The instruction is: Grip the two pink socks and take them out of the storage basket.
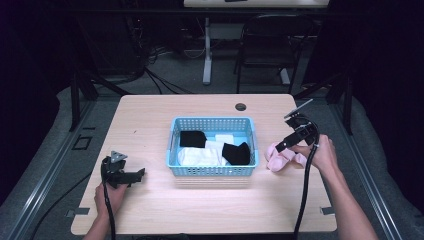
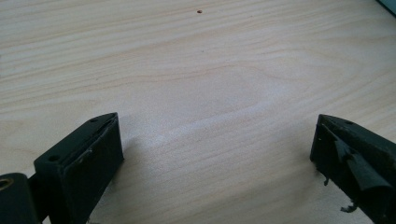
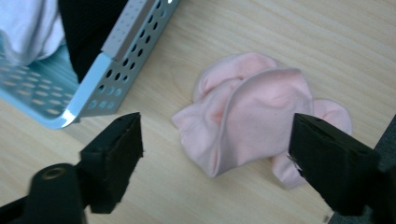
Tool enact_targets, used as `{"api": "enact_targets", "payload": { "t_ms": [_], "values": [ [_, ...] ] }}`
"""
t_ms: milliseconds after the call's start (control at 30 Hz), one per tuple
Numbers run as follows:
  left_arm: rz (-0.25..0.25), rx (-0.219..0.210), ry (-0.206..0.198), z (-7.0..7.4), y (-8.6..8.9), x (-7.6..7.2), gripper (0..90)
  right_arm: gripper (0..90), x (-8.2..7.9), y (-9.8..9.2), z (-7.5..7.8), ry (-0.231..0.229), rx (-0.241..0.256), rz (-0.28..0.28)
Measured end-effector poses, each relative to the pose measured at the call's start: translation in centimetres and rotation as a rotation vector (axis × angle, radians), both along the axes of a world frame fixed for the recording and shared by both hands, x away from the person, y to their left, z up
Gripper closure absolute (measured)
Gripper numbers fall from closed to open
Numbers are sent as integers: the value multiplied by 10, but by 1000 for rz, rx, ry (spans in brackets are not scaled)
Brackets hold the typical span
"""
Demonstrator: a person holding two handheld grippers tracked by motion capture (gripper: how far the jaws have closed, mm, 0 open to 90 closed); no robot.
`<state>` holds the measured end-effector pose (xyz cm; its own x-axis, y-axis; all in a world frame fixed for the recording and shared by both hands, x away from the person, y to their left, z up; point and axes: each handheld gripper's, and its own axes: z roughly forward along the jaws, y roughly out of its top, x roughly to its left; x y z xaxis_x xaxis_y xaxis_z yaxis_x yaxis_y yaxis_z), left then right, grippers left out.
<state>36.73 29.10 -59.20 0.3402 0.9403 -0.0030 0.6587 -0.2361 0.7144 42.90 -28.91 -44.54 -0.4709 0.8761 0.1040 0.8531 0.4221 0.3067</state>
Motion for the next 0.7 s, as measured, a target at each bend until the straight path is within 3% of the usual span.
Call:
{"api": "enact_targets", "payload": {
  "t_ms": [300,500,700],
  "values": [
    [0,0,0,0,0,0,23,40,-29,-6,19,-74,17,25],
    [2,-2,-5,0,0,0,23,21,-52,-12,19,-110,28,33],
    [2,-2,-5,0,0,0,23,11,-73,-19,5,-128,26,39]
  ]
}}
